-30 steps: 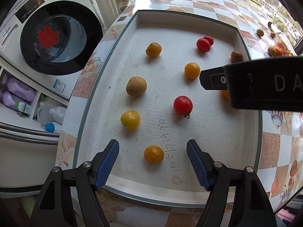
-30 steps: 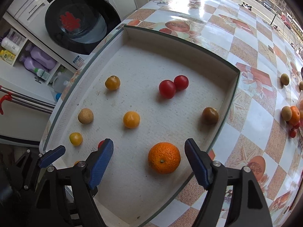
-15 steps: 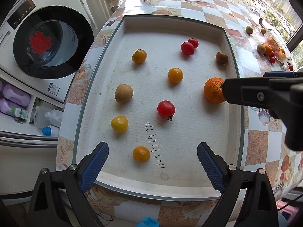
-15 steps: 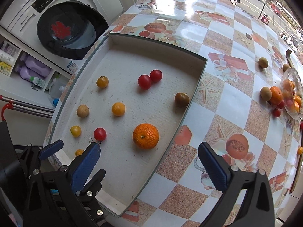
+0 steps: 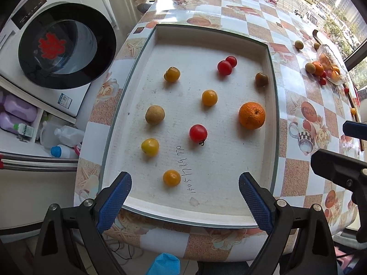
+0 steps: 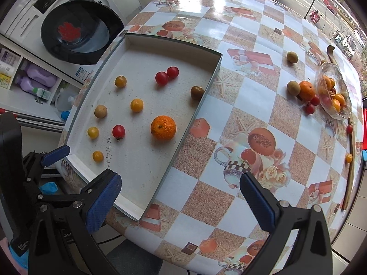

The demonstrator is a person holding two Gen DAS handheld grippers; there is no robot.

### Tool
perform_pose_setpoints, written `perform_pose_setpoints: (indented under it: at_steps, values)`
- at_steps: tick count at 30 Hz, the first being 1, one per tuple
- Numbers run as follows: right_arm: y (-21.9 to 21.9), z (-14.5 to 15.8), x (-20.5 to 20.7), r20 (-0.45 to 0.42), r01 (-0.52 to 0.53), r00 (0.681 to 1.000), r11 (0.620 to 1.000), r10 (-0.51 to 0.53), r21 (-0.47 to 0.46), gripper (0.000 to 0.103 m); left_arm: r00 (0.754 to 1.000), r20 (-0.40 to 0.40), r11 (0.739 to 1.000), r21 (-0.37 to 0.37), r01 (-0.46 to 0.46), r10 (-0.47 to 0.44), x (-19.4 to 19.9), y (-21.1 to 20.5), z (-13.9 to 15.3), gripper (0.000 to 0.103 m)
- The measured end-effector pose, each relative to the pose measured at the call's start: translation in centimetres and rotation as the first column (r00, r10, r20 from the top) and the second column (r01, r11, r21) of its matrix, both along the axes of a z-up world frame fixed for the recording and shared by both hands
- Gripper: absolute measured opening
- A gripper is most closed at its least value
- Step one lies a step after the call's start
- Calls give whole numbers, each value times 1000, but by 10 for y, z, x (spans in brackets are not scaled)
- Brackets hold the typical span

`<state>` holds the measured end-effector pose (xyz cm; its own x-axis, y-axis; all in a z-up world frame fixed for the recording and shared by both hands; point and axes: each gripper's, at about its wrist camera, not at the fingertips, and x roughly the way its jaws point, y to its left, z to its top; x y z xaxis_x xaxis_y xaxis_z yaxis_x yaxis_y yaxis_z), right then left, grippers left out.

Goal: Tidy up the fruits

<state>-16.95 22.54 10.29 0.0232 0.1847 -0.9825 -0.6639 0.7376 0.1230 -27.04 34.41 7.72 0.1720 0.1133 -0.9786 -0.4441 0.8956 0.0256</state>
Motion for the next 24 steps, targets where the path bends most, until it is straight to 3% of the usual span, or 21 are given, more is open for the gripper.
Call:
perform_pose_setpoints:
  at_steps: [4,11,19,24]
  values:
    - [-9,16,-4,12,16,1000,1000,-16,-7,103,1000,3,1000,11,16,-16,4,-2,13,103]
    - [-18,39,-6,39,42,998,999,-41,-22,103,998,48,997,-66,48,-45,3,2,33,103]
    - [-16,51,-14,31,60,998,998,-60,-5,103,989,12,989,-28,145,-144,-10,-10,49,103]
    - [-12,55,-15,48,65,997,998,-64,-21,103,991,1,991,25,133,-133,-19,-10,57,103]
